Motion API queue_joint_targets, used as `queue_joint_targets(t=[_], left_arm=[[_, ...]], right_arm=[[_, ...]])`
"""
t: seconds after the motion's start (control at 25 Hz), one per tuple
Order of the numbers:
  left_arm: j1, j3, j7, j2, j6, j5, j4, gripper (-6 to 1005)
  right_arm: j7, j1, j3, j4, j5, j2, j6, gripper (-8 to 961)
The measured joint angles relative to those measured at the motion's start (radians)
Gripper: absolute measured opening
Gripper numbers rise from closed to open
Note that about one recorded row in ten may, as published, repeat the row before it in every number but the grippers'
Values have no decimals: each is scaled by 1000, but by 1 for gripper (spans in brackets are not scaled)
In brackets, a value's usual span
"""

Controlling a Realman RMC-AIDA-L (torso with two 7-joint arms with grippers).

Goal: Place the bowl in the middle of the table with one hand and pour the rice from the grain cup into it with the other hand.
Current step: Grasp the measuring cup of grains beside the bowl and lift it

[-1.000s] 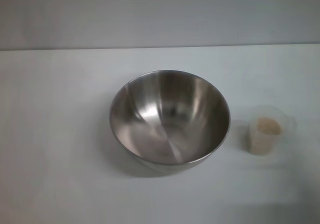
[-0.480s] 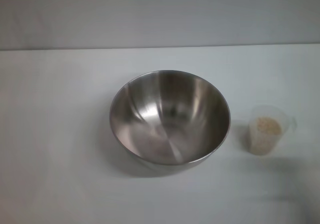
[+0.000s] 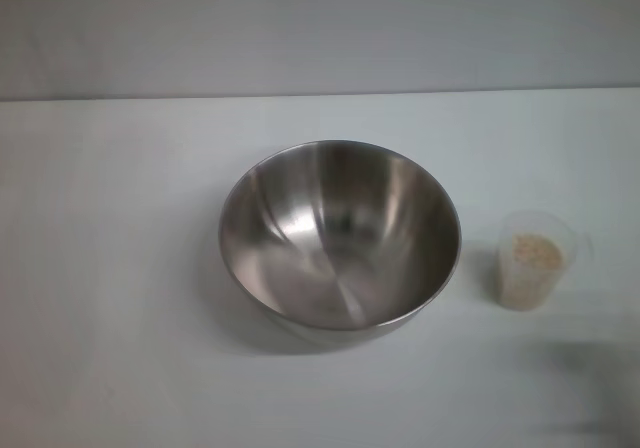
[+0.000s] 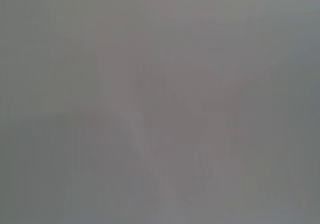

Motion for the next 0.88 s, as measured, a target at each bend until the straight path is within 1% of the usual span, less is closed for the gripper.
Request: queue_joint_targets(t=[0.2,0.44,0.88], left_arm=[[10,1,0,-1,12,0,-3,695],[16,0,-1,-2,38,0,-5,695],[17,2,-1,-2,57,0,-5,695]], right_arm=[[-6,11,-1,-9,0,-1,51,634],[-76,25,-17,-7,-3,-1,116,633],[-89,34,-21,-6,-1,0,176,635]])
